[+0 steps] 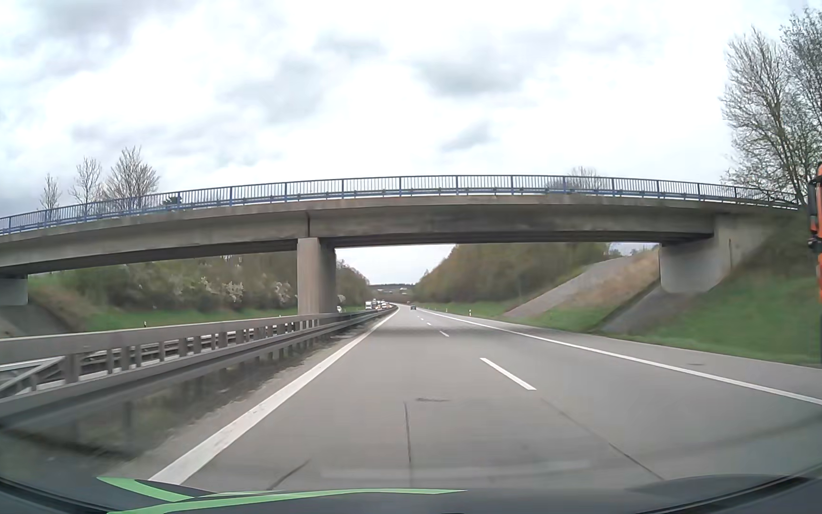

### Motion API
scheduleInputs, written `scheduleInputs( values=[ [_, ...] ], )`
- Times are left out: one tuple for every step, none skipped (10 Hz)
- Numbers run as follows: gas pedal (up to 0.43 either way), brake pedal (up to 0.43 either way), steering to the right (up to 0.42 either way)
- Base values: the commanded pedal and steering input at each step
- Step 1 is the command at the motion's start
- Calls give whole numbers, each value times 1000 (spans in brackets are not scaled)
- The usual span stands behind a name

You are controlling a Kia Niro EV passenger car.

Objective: Follow the waypoints while adhering to traffic rules and regulations

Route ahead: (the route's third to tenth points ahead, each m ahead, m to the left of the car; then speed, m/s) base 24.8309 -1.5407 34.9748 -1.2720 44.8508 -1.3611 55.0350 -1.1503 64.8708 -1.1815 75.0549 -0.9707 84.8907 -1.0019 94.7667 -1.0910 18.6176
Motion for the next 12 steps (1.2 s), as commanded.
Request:
scheduleInputs(
  values=[
    [150, 0, -1],
    [169, 0, -1],
    [209, 0, -1],
    [220, 0, 0],
    [228, 0, 0],
    [248, 0, 1],
    [260, 0, 1],
    [280, 0, 3],
    [287, 0, 5],
    [299, 0, 5],
    [311, 0, 5],
    [311, 0, 5]
  ],
)
